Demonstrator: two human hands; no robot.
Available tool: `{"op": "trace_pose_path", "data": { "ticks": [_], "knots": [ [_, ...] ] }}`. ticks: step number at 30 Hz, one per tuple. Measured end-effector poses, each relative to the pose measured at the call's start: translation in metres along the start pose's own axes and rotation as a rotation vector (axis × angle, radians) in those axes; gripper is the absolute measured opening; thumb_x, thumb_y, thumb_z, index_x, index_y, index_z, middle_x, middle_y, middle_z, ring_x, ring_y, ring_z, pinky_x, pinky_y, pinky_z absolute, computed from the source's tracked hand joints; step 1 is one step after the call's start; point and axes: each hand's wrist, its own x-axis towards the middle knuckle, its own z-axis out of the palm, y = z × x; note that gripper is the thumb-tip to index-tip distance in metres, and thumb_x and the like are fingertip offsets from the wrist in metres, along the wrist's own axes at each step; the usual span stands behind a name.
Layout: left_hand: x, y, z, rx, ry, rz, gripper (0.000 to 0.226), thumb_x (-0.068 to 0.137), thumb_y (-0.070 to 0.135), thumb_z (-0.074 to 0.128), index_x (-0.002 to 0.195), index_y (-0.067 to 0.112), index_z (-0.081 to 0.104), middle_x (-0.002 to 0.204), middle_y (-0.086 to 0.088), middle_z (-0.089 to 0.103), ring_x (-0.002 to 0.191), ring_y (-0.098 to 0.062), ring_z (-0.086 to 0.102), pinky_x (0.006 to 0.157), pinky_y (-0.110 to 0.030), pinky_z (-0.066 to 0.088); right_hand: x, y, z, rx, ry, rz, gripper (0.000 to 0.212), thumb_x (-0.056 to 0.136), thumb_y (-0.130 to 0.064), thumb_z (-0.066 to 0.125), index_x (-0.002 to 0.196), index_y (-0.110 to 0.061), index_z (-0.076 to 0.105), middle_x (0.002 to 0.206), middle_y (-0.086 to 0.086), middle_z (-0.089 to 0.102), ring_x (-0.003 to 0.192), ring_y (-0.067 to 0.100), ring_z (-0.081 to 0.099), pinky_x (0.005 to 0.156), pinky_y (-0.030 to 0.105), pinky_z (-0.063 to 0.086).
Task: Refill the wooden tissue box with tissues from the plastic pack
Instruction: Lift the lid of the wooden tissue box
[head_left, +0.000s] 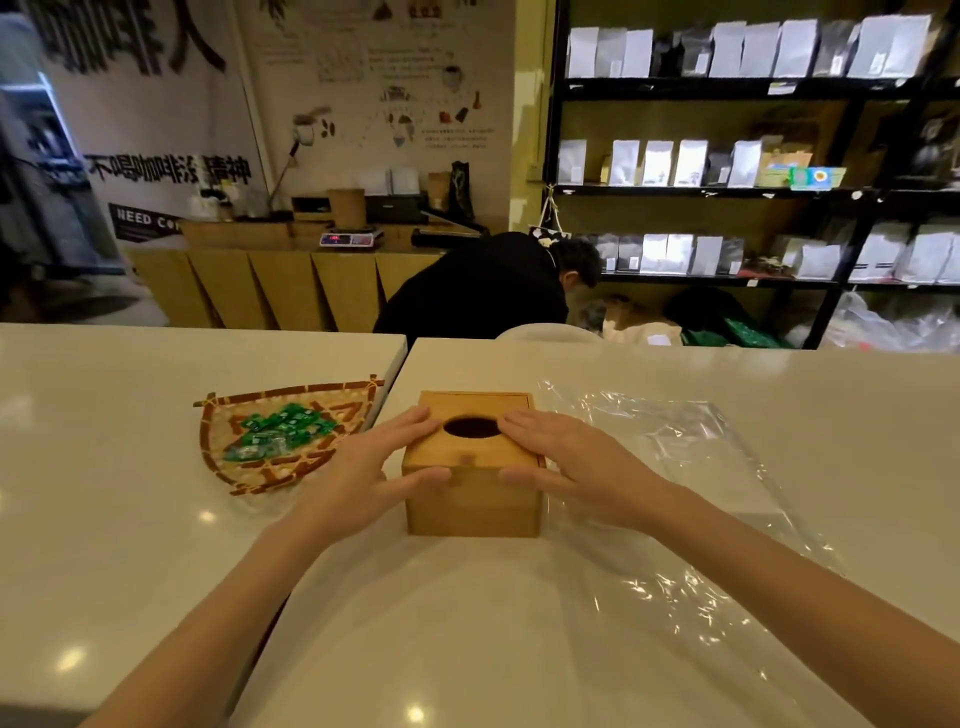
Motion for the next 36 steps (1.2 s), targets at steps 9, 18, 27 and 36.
{"op": "trace_pose_path", "data": {
  "ticks": [9,18,27,36],
  "knots": [
    [0.011,-0.003,-0.011,0.15,-0.075,0.055,0.097,0.051,0.092,0.026,0.13,0.04,0.042,0.144,0.018,0.036,0.129,0.001,0.036,0.097,-0.026,0.045,0.002,0.002,0.001,-0.075,-0.004,-0.022,0.068,0.089,-0.061,0.029,0.144,-0.021,0.025,0.155,-0.006,0.021,0.142,0.005,0.013,0.106,0.011,0.0],
    [0.011,-0.007,-0.007,0.102,-0.024,0.08,0.092,0.05,0.092,0.026,0.128,0.045,0.041,0.142,0.021,0.034,0.106,-0.008,0.059,0.065,-0.015,0.046,0.004,0.002,0.0,-0.081,0.015,-0.035,0.091,0.069,-0.07,0.005,0.143,-0.023,0.027,0.154,-0.008,0.024,0.141,0.003,0.016,0.105,0.008,0.0],
    [0.029,0.016,-0.02,-0.081,0.13,0.029,0.065,0.068,0.075,0.045,0.109,0.029,0.066,0.086,0.022,0.063,0.079,0.0,0.057,0.067,-0.017,0.042,0.022,0.007,-0.026,0.199,0.151,-0.07,0.046,0.092,-0.049,0.032,0.119,-0.025,0.061,0.108,-0.001,0.069,0.091,0.012,0.058,0.08,0.022,0.044],
    [0.08,0.03,-0.029,-0.071,0.268,-0.183,0.051,0.084,0.056,0.042,0.097,0.015,0.07,0.085,-0.003,0.07,0.074,-0.016,0.068,0.073,-0.026,0.053,0.062,0.008,-0.042,0.52,0.355,0.097,0.044,0.095,-0.038,0.038,0.087,-0.004,0.065,0.067,-0.002,0.058,0.066,0.009,0.057,0.061,0.014,0.044]
  ]
}}
